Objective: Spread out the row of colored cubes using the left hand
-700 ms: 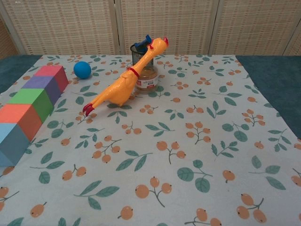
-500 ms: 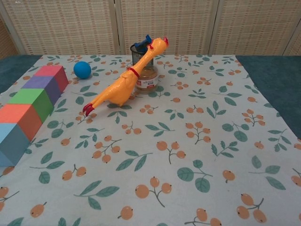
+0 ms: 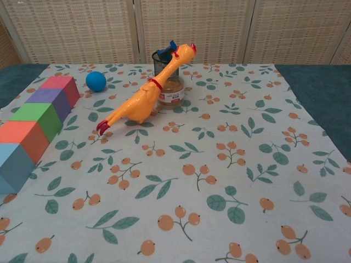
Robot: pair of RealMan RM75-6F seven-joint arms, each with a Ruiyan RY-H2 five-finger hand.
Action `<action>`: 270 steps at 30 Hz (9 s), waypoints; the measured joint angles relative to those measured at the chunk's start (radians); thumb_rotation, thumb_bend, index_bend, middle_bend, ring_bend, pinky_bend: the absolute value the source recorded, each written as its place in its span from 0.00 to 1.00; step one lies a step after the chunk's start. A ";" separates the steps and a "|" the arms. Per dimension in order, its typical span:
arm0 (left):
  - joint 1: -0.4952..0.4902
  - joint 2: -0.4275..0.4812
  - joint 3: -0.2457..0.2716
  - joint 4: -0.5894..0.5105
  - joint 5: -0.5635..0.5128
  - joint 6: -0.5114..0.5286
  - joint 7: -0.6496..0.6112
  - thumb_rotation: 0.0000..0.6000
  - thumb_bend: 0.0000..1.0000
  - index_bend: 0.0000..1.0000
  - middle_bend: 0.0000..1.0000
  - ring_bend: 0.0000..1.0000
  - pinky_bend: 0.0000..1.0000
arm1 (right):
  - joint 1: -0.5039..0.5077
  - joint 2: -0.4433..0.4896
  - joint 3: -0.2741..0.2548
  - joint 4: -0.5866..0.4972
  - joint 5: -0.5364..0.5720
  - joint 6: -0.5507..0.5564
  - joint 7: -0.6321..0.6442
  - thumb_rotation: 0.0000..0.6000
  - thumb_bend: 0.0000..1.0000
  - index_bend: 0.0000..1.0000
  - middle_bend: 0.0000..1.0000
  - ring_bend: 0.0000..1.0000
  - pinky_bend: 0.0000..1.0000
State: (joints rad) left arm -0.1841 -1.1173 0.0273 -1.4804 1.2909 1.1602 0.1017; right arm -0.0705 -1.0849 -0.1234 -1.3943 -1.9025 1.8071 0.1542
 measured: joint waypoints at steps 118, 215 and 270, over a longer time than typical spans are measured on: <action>-0.086 -0.107 0.071 0.018 0.363 0.134 0.022 1.00 0.36 0.00 0.00 0.00 0.01 | 0.018 0.052 -0.057 -0.056 -0.021 -0.087 0.046 1.00 0.11 0.00 0.00 0.00 0.00; -0.244 -0.135 -0.049 -0.085 0.101 -0.157 0.075 1.00 0.39 0.00 0.12 0.32 0.03 | 0.014 0.055 -0.066 -0.050 -0.037 -0.075 0.041 1.00 0.11 0.00 0.00 0.00 0.00; -0.425 -0.259 -0.102 0.148 0.145 -0.225 -0.244 0.74 0.66 0.00 0.07 0.26 0.00 | 0.028 0.057 -0.070 -0.058 -0.023 -0.118 0.043 1.00 0.12 0.00 0.00 0.00 0.00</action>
State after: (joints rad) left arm -0.6091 -1.3760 -0.0752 -1.3321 1.4360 0.9349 -0.1420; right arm -0.0425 -1.0281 -0.1936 -1.4518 -1.9254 1.6893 0.1968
